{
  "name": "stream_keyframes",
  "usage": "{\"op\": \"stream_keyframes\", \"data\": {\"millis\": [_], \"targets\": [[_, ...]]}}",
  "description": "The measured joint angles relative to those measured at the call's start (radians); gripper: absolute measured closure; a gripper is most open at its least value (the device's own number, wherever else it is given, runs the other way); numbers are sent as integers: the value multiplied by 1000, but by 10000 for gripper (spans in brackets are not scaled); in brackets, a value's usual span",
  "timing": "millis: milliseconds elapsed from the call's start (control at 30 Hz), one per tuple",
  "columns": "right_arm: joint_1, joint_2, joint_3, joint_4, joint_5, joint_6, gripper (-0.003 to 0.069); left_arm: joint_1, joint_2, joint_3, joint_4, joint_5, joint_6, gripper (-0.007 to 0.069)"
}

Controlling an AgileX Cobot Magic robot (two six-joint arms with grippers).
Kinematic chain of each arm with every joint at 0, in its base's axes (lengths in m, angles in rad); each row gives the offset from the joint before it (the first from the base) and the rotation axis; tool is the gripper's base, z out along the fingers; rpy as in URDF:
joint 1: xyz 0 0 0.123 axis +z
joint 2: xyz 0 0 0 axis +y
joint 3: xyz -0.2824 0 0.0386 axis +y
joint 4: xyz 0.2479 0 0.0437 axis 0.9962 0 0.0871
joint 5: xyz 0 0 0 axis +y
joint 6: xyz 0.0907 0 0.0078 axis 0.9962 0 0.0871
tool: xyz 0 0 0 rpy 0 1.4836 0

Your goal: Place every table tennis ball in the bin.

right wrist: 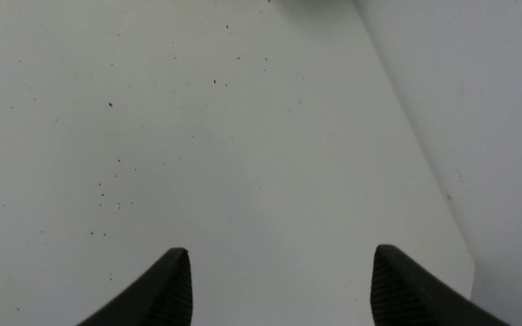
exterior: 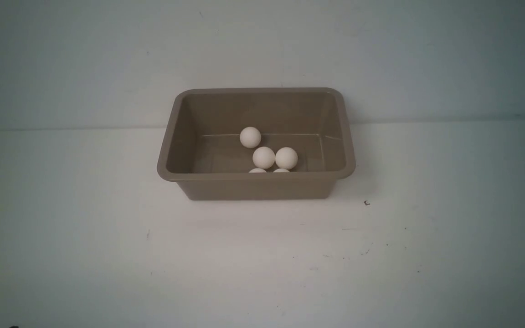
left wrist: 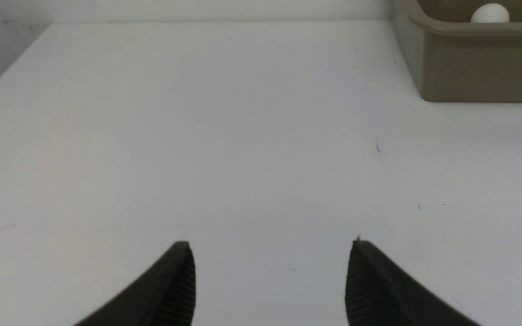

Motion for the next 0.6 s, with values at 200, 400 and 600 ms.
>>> {"op": "stream_keyframes", "data": {"millis": [200,400,600], "targets": [[0,0,0,0,0,0,176,0,0,0,0,0,55,220],[0,0,0,0,0,0,176,0,0,0,0,0,103,220],[0,0,0,0,0,0,176,0,0,0,0,0,98,220]]}}
